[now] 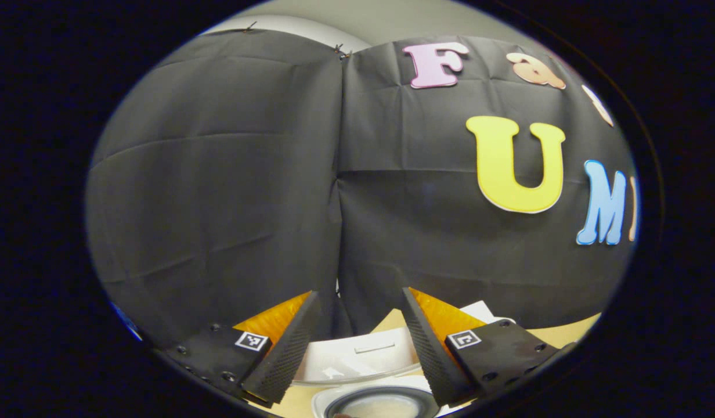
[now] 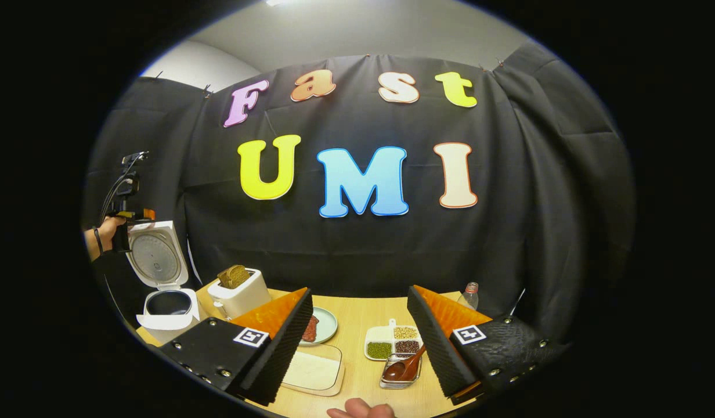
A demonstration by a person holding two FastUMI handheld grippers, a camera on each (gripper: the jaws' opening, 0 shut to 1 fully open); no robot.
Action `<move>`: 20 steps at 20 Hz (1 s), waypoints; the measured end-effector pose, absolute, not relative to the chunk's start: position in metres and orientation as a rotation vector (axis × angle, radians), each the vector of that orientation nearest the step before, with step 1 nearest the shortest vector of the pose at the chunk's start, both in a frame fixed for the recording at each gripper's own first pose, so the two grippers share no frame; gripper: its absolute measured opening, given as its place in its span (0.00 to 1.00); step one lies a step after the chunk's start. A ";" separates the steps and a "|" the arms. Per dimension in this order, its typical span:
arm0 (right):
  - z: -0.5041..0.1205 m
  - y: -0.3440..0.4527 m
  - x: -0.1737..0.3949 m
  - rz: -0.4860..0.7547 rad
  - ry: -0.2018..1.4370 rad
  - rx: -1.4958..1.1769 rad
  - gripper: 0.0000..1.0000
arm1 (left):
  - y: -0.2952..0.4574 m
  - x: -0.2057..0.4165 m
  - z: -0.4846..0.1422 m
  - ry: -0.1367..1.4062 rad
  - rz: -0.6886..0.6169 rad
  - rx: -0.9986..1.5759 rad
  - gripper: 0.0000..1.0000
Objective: Close the left gripper, press the button to open the rice cooker; take a wooden spoon from the chopstick holder with the right hand, scoop a spoonful of rice and pour it into the rice cooker, then put the wooden spoon back into the chopstick holder.
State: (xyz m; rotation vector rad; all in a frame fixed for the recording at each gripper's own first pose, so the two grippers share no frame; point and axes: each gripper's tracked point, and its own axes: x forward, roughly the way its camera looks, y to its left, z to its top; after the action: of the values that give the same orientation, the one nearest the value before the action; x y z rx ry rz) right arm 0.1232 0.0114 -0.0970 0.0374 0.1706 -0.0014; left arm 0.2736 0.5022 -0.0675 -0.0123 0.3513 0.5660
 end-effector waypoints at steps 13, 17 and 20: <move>-0.069 0.062 0.115 0.160 0.128 0.175 0.99 | 0.424 0.193 -0.081 0.248 0.536 -0.065 0.99; -0.052 0.054 0.107 0.149 0.107 0.165 0.99 | 0.390 0.160 -0.105 0.230 0.512 -0.049 0.95; -0.048 0.051 0.099 0.152 0.106 0.151 0.99 | 0.367 0.137 -0.134 0.261 0.486 -0.026 0.95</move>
State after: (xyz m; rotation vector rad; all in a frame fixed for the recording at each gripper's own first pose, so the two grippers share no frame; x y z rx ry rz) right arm 0.0991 0.0513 -0.0481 0.1512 0.1056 0.1521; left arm 0.1367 0.3665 -0.1342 -0.0264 0.2610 0.4859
